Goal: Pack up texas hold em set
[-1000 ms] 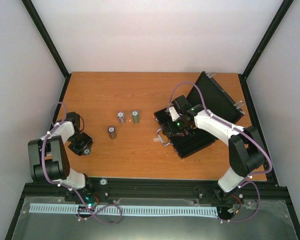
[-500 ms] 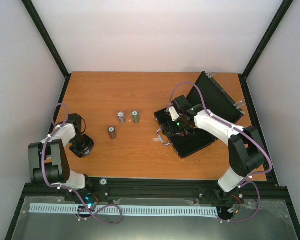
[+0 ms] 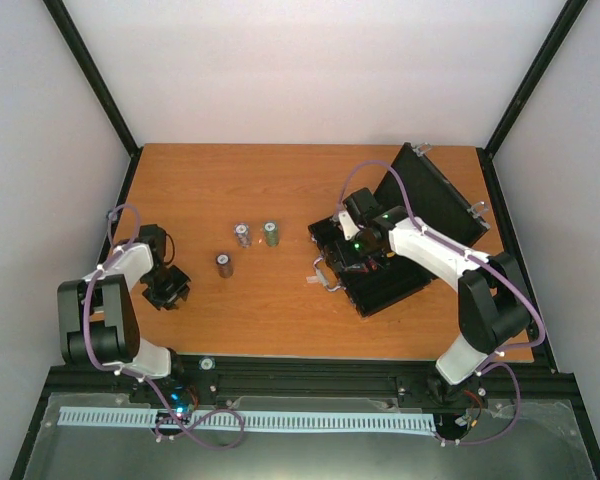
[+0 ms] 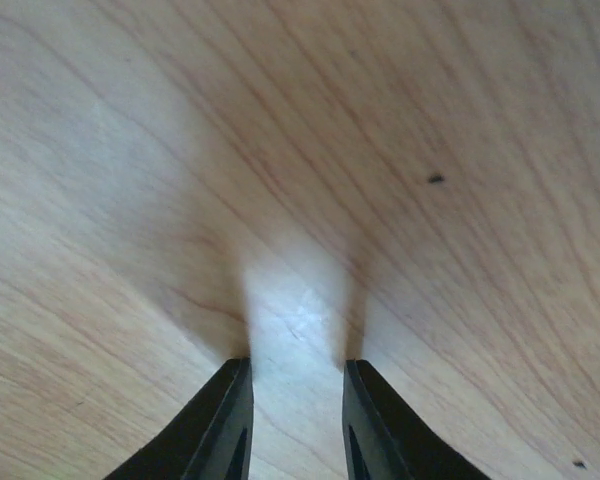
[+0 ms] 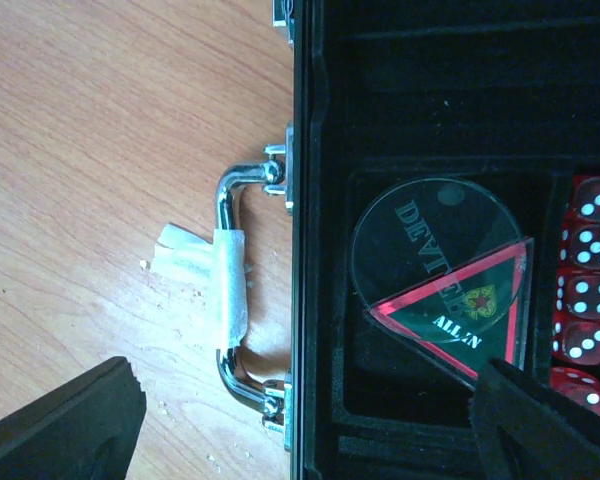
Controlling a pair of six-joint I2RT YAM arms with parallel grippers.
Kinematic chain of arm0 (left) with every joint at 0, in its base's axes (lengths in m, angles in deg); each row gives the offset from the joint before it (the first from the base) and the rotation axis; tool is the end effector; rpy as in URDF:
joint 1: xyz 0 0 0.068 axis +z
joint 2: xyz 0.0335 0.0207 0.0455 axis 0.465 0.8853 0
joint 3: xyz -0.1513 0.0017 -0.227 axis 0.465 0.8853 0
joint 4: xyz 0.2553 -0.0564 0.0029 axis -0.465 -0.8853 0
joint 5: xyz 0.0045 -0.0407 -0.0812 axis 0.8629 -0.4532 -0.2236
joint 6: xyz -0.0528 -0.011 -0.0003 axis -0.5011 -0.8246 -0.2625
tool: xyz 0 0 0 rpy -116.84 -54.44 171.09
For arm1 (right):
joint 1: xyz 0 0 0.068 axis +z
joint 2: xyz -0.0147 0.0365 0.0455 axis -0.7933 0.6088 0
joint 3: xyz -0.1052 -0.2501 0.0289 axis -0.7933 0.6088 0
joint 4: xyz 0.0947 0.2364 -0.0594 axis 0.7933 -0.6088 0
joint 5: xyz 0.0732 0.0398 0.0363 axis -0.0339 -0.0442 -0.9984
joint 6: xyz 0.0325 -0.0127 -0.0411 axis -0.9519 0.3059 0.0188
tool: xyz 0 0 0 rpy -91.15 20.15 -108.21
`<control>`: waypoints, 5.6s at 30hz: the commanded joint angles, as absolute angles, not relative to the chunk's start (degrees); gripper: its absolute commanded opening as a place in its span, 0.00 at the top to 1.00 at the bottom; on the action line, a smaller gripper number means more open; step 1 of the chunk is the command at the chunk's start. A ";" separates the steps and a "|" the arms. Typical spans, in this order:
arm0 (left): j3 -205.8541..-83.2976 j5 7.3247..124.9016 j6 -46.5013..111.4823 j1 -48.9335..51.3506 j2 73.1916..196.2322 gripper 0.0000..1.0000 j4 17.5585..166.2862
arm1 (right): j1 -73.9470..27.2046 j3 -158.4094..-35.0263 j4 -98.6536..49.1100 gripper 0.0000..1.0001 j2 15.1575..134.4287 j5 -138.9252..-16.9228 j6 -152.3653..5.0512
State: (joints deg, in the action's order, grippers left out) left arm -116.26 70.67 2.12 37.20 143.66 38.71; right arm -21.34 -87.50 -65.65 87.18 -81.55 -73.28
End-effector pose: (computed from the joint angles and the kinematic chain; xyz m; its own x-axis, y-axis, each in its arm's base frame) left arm 0.2137 0.0333 0.1532 -0.6221 -0.7803 0.0640 -0.7828 0.6216 -0.0293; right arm 0.2714 0.1722 0.2177 -0.8551 -0.3884 -0.3434 -0.4757 0.8512 0.2218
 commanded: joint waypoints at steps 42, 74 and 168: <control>-130.83 63.72 19.14 18.25 142.54 0.24 44.05 | -15.67 -130.95 -80.42 0.00 110.61 -81.35 -80.37; -133.67 53.50 17.05 17.75 143.47 0.99 41.24 | -19.40 -131.75 -86.05 0.00 103.77 -74.53 -75.73; -166.30 55.49 12.79 -6.74 172.53 0.31 57.14 | -34.39 -106.72 -78.83 0.01 84.34 -80.25 -74.90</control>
